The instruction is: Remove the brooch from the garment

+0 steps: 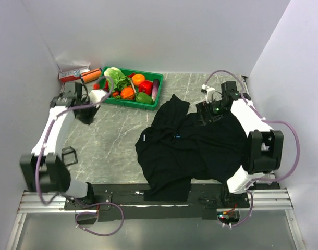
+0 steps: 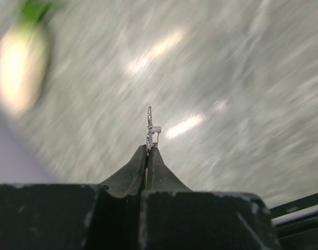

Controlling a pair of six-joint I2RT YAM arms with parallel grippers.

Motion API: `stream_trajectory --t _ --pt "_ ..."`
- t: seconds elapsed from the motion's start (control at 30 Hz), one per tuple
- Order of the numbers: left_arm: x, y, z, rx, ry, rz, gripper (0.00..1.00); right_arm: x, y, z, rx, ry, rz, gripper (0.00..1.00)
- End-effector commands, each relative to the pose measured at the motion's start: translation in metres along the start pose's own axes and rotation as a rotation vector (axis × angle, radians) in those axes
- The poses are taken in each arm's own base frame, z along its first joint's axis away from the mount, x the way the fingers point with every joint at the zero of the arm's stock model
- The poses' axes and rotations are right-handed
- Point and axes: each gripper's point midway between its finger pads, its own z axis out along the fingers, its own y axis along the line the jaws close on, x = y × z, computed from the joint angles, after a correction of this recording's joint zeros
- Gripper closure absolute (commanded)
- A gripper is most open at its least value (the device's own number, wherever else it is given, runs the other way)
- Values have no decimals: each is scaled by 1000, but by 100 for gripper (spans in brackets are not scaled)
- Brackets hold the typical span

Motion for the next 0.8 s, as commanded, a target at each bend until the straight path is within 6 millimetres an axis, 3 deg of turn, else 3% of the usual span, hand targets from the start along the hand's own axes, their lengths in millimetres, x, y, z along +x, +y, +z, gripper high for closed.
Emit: stream_trajectory --t 0.0,0.03,0.17,0.2,0.3,0.37,0.47,0.6,0.77 --pt "57 36 -39 -301 168 63 99 1 -26 15 50 57 1 0" --pt "79 34 -36 -321 227 56 99 0 -29 18 45 68 13 0" --pt "124 54 -63 -599 303 -84 99 -16 -30 27 -7 112 118 0" --pt "148 60 -69 -697 382 -115 99 -20 -22 27 -23 128 121 0" --pt "180 58 -77 -768 471 -133 99 -37 1 15 -23 135 42 0" --pt "187 55 -81 -782 485 -102 99 -41 25 8 -10 120 -68 0" --pt "204 48 -76 -760 553 -44 99 -41 32 2 47 81 -126 0" --pt "227 41 -62 -749 612 -7 99 -43 27 -1 87 97 -79 0" --pt "234 31 -47 -699 607 -47 99 -46 28 -1 101 135 -124 0"
